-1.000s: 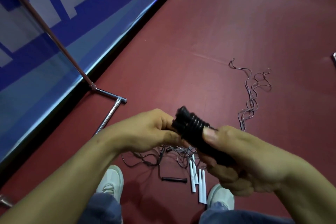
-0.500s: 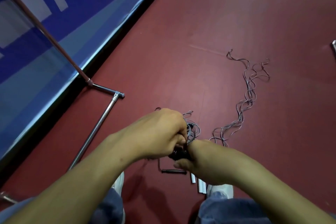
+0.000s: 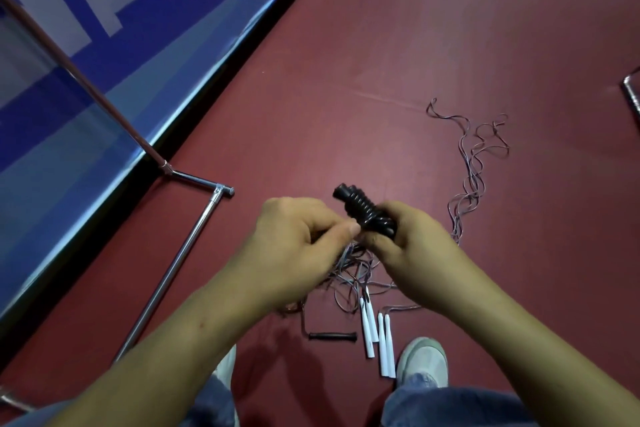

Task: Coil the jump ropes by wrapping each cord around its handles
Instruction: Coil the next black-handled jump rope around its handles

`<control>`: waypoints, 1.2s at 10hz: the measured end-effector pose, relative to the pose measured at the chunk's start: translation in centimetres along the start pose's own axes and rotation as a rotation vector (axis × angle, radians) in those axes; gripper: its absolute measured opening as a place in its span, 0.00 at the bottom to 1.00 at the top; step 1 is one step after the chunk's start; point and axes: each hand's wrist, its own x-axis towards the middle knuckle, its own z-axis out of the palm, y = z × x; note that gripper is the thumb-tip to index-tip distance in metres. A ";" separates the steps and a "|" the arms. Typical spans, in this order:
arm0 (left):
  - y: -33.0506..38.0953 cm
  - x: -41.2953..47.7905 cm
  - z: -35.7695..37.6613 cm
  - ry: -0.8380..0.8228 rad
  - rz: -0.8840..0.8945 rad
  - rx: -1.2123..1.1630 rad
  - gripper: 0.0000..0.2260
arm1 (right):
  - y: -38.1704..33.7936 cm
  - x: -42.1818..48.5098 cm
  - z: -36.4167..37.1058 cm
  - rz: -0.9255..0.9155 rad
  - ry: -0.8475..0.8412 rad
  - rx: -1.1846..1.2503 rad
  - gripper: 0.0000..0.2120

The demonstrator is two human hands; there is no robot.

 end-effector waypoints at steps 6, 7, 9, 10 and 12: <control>-0.6 0.5 -0.7 -0.435 -0.379 -0.844 0.17 | -4.3 -2.8 -3.4 0.255 -0.480 0.845 0.19; -0.6 0.6 -0.7 -0.429 -0.335 -0.749 0.18 | -4.4 -3.0 -3.3 0.310 -0.517 0.817 0.19; -0.4 0.5 -1.2 -0.475 -0.240 -0.677 0.09 | -4.2 -3.4 -3.3 0.295 -0.624 0.909 0.17; -0.2 0.8 -2.3 -0.471 -0.175 -0.532 0.09 | -3.9 -3.4 -3.3 0.306 -0.691 0.904 0.17; -3.1 0.7 -1.2 -0.576 -0.074 0.211 0.06 | 6.4 -16.1 9.4 0.106 -0.789 0.171 0.17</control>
